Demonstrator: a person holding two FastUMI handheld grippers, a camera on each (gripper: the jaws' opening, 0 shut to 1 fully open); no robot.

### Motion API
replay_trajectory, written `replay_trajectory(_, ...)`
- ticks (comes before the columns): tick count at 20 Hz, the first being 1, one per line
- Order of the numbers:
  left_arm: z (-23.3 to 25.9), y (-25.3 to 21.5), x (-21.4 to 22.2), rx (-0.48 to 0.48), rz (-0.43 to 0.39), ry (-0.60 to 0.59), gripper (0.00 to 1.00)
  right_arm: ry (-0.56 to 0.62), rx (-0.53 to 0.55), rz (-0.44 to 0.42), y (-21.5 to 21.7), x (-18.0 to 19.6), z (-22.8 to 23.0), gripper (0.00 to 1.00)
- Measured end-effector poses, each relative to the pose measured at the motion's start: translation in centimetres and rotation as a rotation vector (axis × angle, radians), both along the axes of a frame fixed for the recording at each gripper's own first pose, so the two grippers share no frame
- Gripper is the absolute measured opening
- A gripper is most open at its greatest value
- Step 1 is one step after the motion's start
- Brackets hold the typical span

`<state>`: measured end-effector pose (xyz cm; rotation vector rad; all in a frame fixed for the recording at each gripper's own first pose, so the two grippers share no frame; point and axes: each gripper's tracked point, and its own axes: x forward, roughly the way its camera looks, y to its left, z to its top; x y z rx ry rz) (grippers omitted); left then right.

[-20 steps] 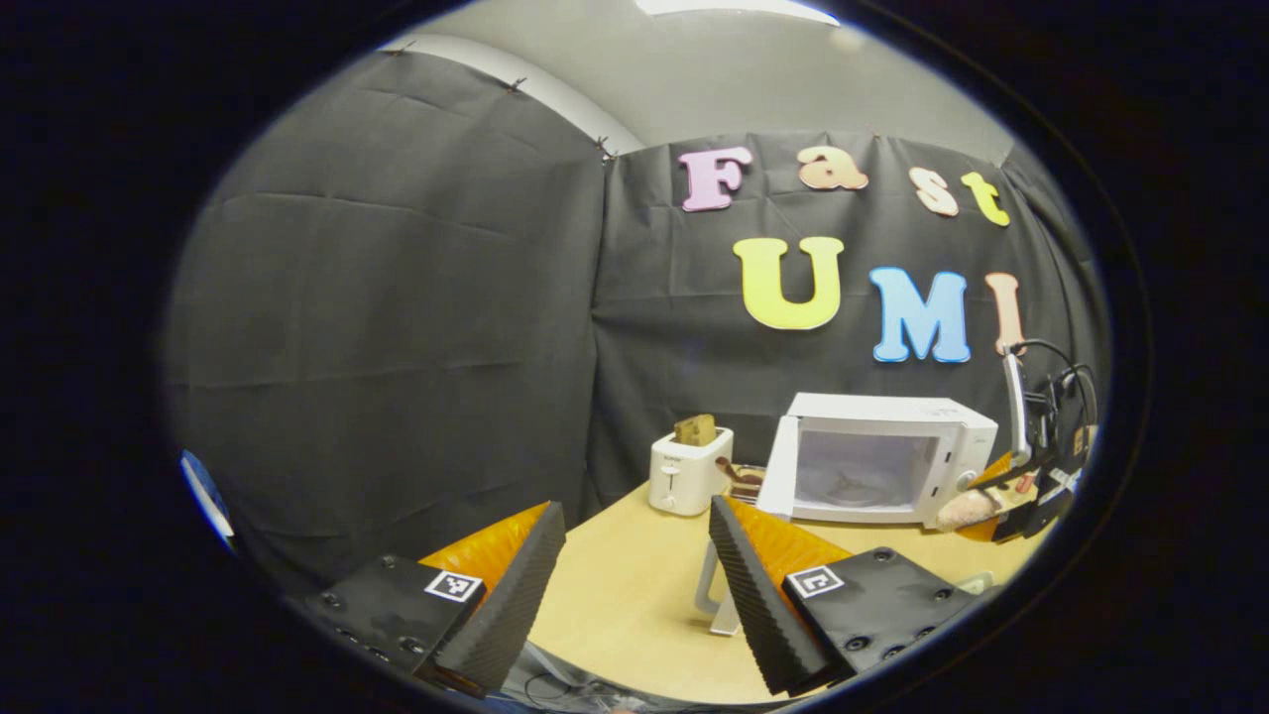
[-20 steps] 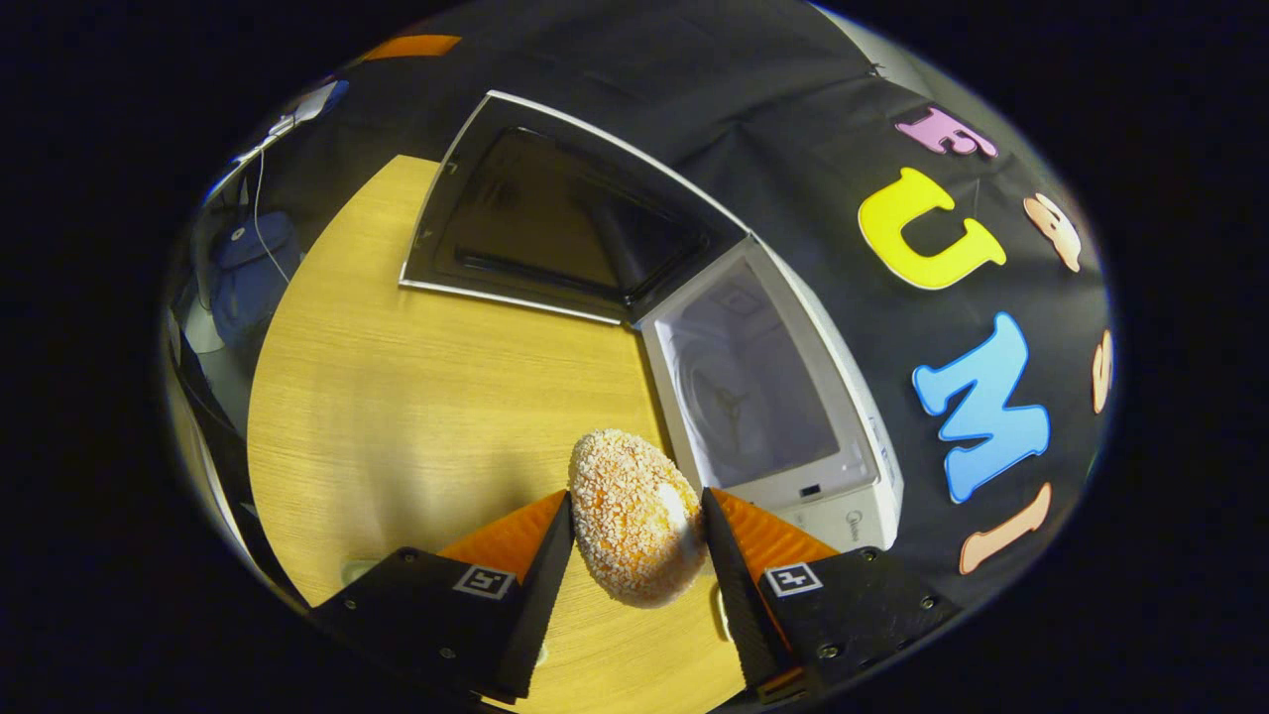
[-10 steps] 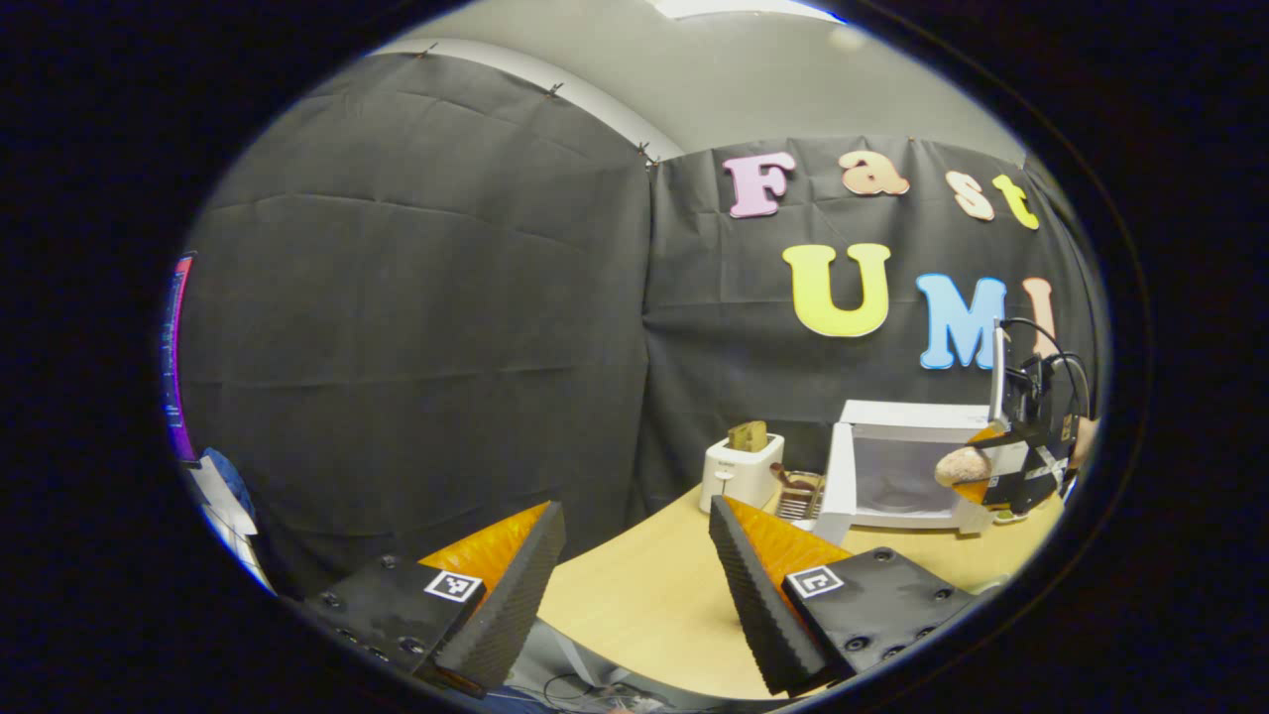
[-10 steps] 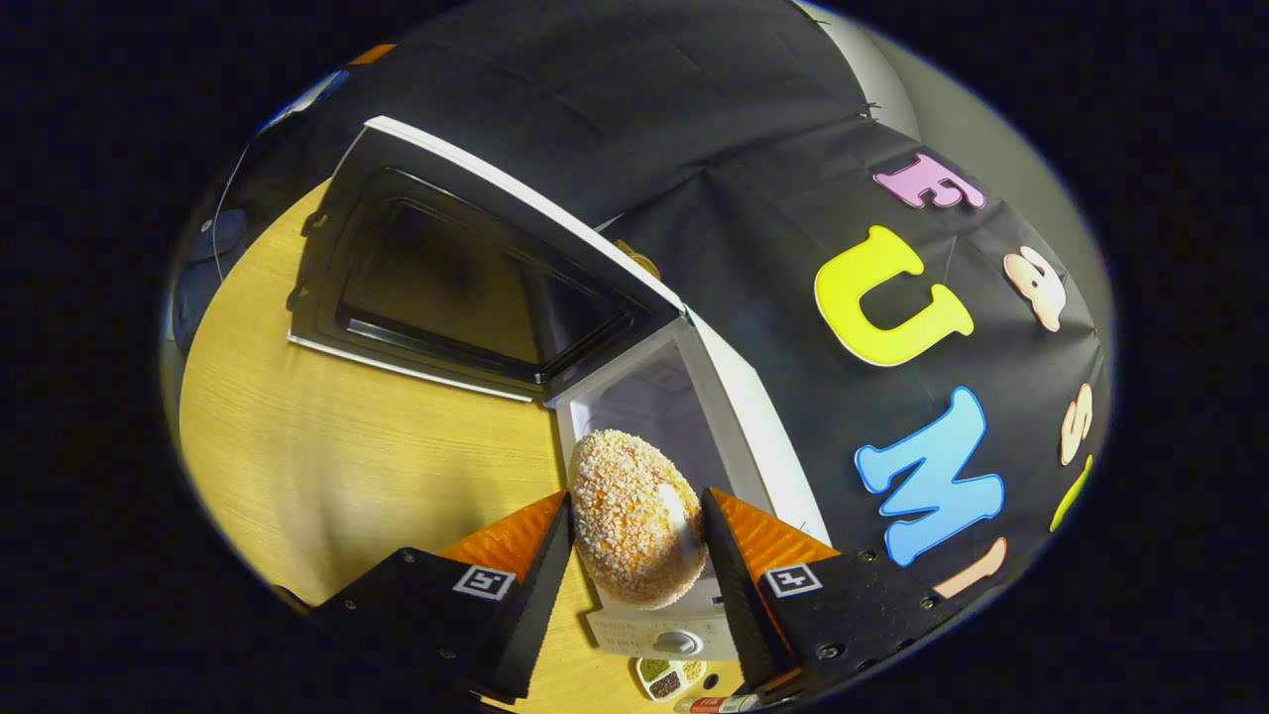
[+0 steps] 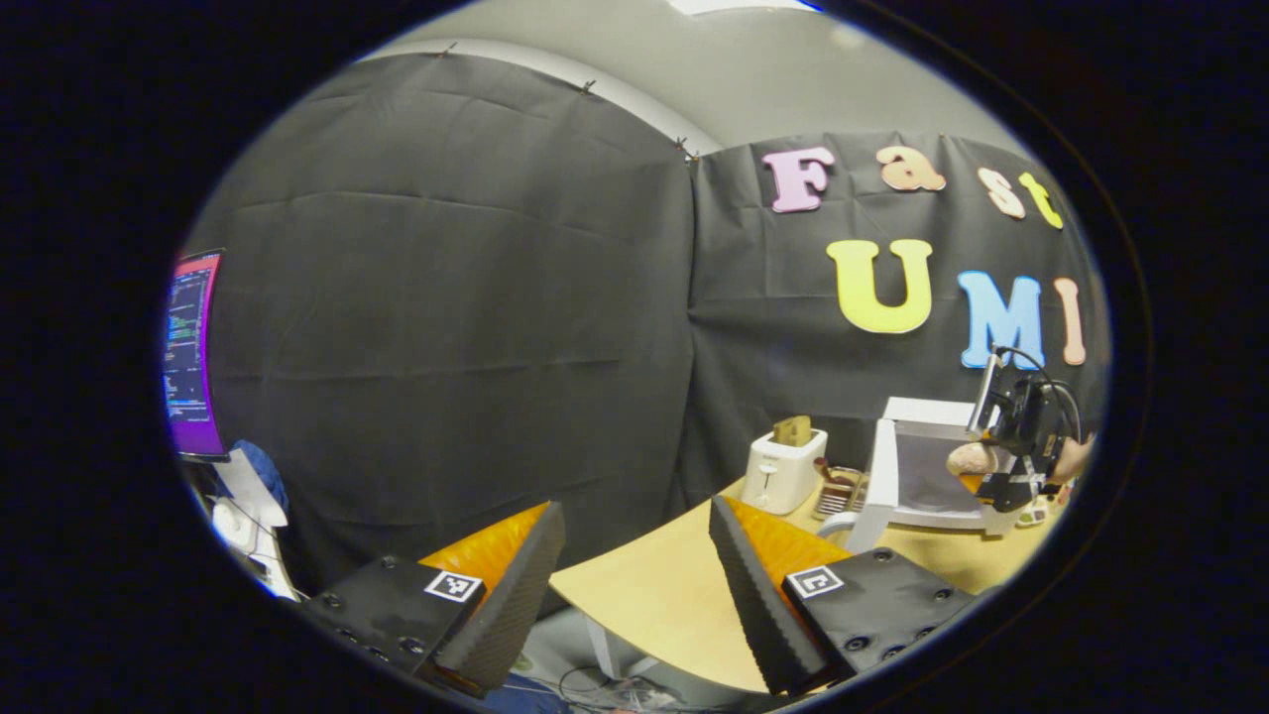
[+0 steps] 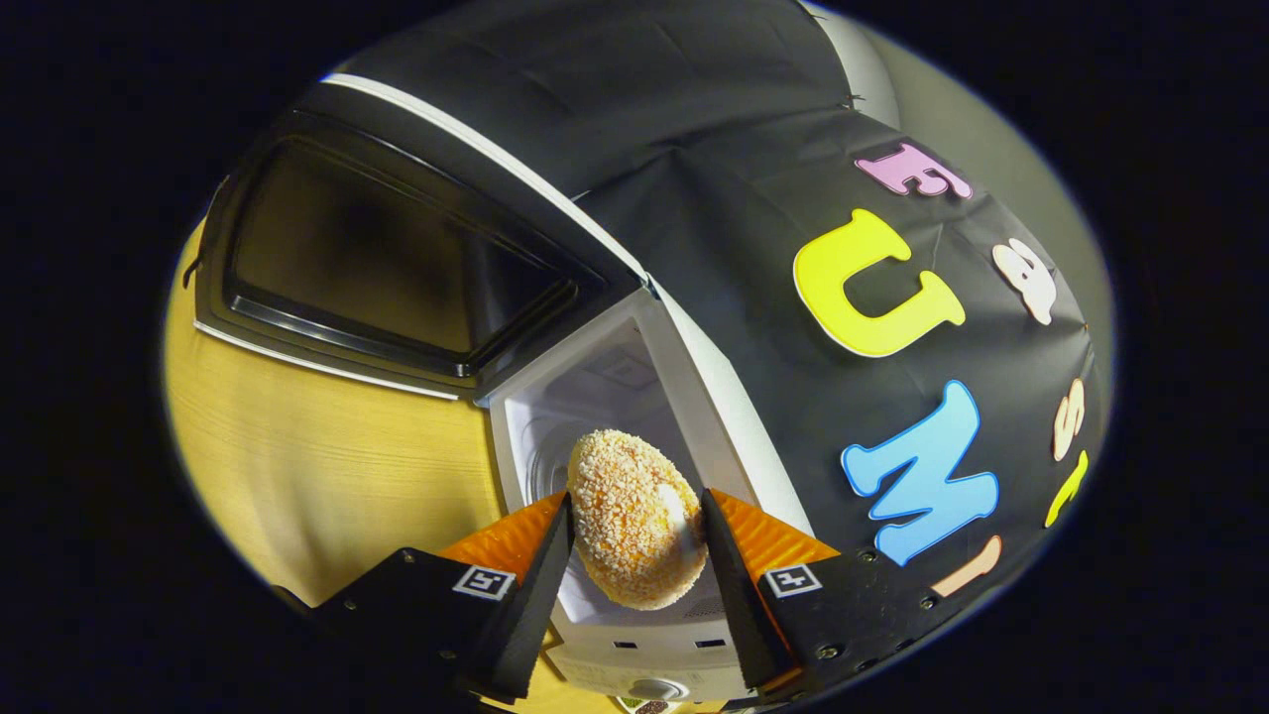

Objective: Open the microwave oven with the left hand, put the food in, and close the microwave oven.

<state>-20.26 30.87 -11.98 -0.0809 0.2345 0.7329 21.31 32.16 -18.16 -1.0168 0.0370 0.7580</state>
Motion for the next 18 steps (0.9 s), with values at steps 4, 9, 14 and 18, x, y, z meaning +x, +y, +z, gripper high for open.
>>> replay_trajectory(4, -0.4, 0.1, -0.8, -0.008, 0.051, 0.022, 0.96, 0.017, -0.025, -0.008, 1.3, 1.9, -2.8, 0.76)
replay_trajectory(9, -0.7, 0.1, -1.7, -0.010, 0.104, 0.056, 0.95, 0.037, -0.055, -0.037, 2.7, 4.3, -6.0, 0.77)
replay_trajectory(14, -1.1, 0.1, -2.2, -0.002, 0.144, 0.080, 0.96, 0.041, -0.074, -0.072, 2.7, 6.3, -8.4, 0.77)
replay_trajectory(18, -0.9, 0.2, -2.4, 0.026, 0.147, 0.087, 0.96, 0.024, -0.096, -0.086, 2.4, 8.0, -9.6, 0.81)
